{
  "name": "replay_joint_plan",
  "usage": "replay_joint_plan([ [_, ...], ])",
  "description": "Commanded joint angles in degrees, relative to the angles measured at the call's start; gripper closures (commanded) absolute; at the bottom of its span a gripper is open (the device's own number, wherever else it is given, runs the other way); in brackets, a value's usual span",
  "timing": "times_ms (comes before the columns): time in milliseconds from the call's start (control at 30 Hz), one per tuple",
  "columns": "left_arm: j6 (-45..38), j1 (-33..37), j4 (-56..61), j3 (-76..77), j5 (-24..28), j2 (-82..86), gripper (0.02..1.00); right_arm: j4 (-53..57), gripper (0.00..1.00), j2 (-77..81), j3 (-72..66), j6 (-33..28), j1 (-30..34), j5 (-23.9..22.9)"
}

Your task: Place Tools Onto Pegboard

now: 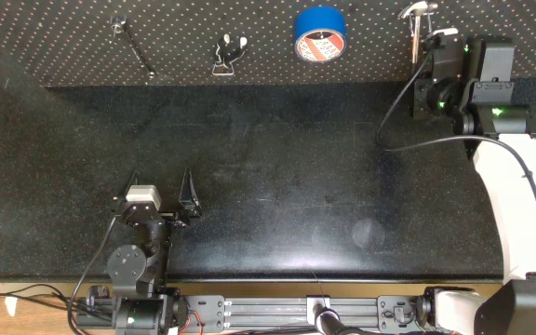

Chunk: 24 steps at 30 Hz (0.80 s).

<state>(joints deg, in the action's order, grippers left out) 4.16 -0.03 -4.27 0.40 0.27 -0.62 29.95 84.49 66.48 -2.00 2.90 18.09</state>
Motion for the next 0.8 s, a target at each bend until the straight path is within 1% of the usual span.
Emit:
replay_joint_plan([
  [33,0.04,0.02,-0.42,-0.09,0.42,0.44,0.023,0.98,0.925,0.20,0.07,-0.17,-0.24,-0.09],
  [67,0.04,0.02,-0.42,-0.09,0.42,0.44,0.025,1.11,0.923,0.31,0.07,-0.15,-0.26,-0.07],
  [100,0.04,0.02,-0.42,-0.09,0.42,0.44,0.023,1.49,0.746,0.44,0.07,-0.15,-0.26,-0.07],
  [167,0.04,0.02,-0.42,-0.09,0.42,0.44,0.023,2.43,0.700,0.46,0.07,-0.17,-0.26,-0.07],
  [233,0.04,0.02,-0.42,-0.09,0.42,0.44,0.023,3.23,0.465,0.50,0.07,-0.17,-0.26,-0.09],
  [267,0.04,0.02,-0.39,-0.09,0.42,0.44,0.023,3.21,0.220,0.35,0.07,-0.20,-0.26,-0.09],
  [300,0.04,0.02,-0.42,-0.09,0.42,0.44,0.023,3.23,0.077,0.04,0.07,-0.20,-0.26,-0.09],
  [333,0.04,0.02,-0.42,-0.09,0.42,0.44,0.023,3.30,0.029,-0.63,0.07,-0.72,-0.26,-0.11],
  [400,0.04,0.02,-0.42,-0.09,0.42,0.44,0.023,3.06,0.027,-2.43,-0.57,-3.21,-0.26,-0.79],
  [467,0.04,0.02,-0.42,-0.09,0.42,0.44,0.023,-0.83,0.027,-6.82,-5.66,-3.21,-0.26,-3.96],
  [500,0.04,0.02,-0.42,-0.09,0.44,0.44,0.023,-3.89,0.025,-9.57,-9.79,-3.21,-0.26,-4.83],
  [600,0.04,0.02,-0.42,-0.09,0.42,0.44,0.023,-18.27,0.023,-20.79,-25.94,-2.51,-0.26,-5.01],
  [667,0.04,0.02,-0.42,-0.09,0.42,0.44,0.023,-22.14,0.023,-26.14,-31.93,-2.03,-0.26,-5.03],
  [767,0.04,0.02,-0.42,-0.09,0.42,0.44,0.023,-29.14,0.023,-34.88,-41.86,1.75,-0.26,-5.07],
  [800,0.04,0.02,-0.42,-0.09,0.42,0.44,0.023,-33.99,0.023,-40.63,-48.24,4.85,-0.26,-5.07],
])
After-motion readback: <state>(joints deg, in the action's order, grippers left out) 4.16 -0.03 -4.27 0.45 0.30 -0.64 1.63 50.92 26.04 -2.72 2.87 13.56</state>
